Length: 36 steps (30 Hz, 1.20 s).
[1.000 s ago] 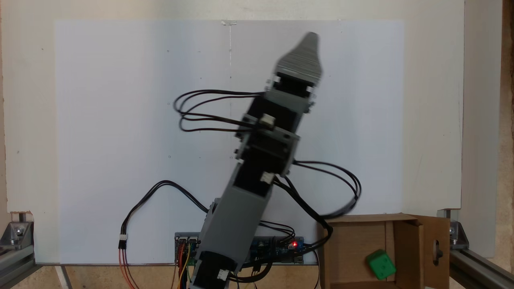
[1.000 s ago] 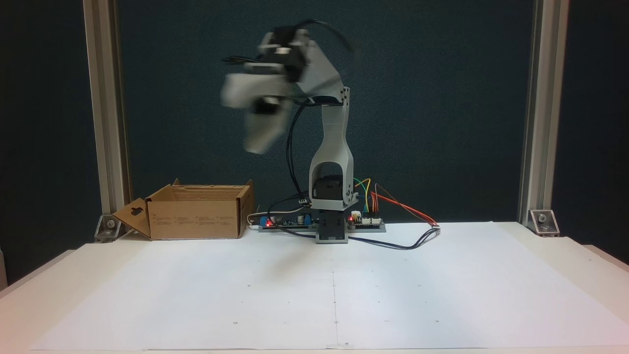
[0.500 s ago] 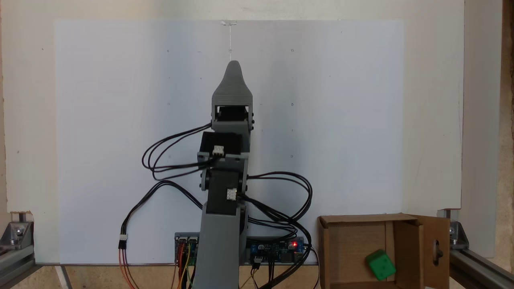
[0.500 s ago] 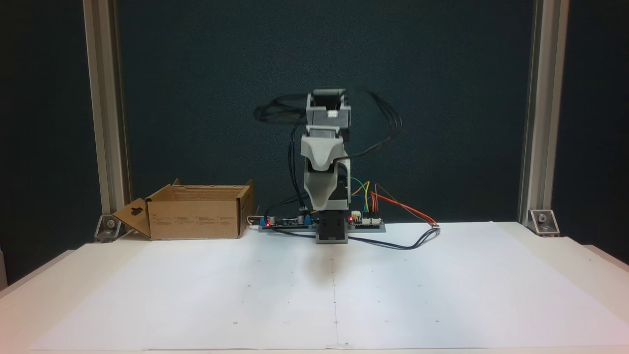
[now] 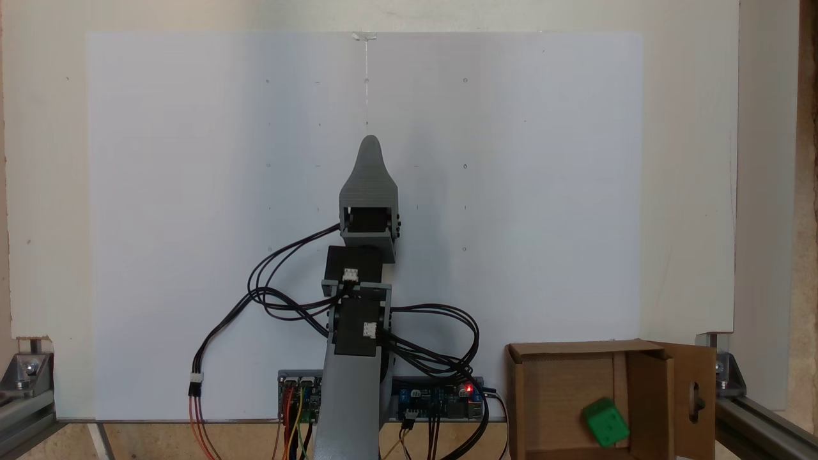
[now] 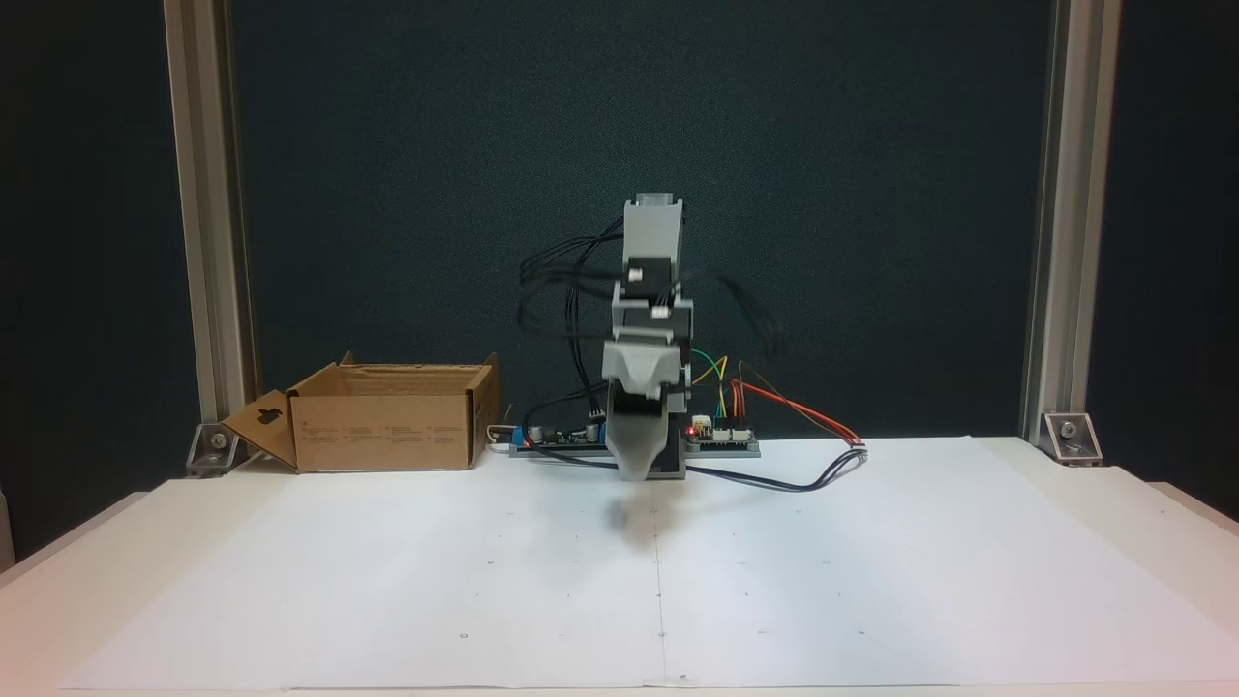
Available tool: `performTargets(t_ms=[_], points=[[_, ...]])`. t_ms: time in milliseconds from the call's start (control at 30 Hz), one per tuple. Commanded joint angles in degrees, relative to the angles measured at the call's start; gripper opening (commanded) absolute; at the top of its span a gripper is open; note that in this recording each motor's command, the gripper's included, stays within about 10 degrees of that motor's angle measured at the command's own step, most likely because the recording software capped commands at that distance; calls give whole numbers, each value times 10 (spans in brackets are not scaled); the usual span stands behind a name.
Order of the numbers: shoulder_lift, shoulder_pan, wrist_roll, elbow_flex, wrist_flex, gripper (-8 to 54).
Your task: Grasp a green dice and put it in the bin.
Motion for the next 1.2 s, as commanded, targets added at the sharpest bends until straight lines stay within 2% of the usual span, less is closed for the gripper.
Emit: performTargets(t_ms=[0,600,867,1167], points=[[63,-4,18,2,-93,451],[63,-5,18,152,-514,442],[63,7,16,217,-562,444],[61,6,17,219,-559,446]])
